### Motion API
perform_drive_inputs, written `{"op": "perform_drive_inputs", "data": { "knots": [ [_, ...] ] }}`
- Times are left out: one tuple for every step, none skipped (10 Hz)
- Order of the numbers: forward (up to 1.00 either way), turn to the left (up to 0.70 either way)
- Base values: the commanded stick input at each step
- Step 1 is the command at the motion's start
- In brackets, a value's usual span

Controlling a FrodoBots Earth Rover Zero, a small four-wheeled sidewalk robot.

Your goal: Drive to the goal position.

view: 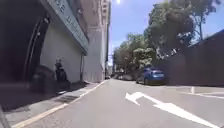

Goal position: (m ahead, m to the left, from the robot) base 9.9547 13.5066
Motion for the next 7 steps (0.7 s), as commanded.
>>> {"op": "perform_drive_inputs", "data": {
  "knots": [
    [0.7,0.0],
    [0.7,0.0],
    [0.68,0.0],
    [0.52,0.0],
    [0.45,0.0],
    [0.45,0.0],
    [0.45,0.0]
  ]
}}
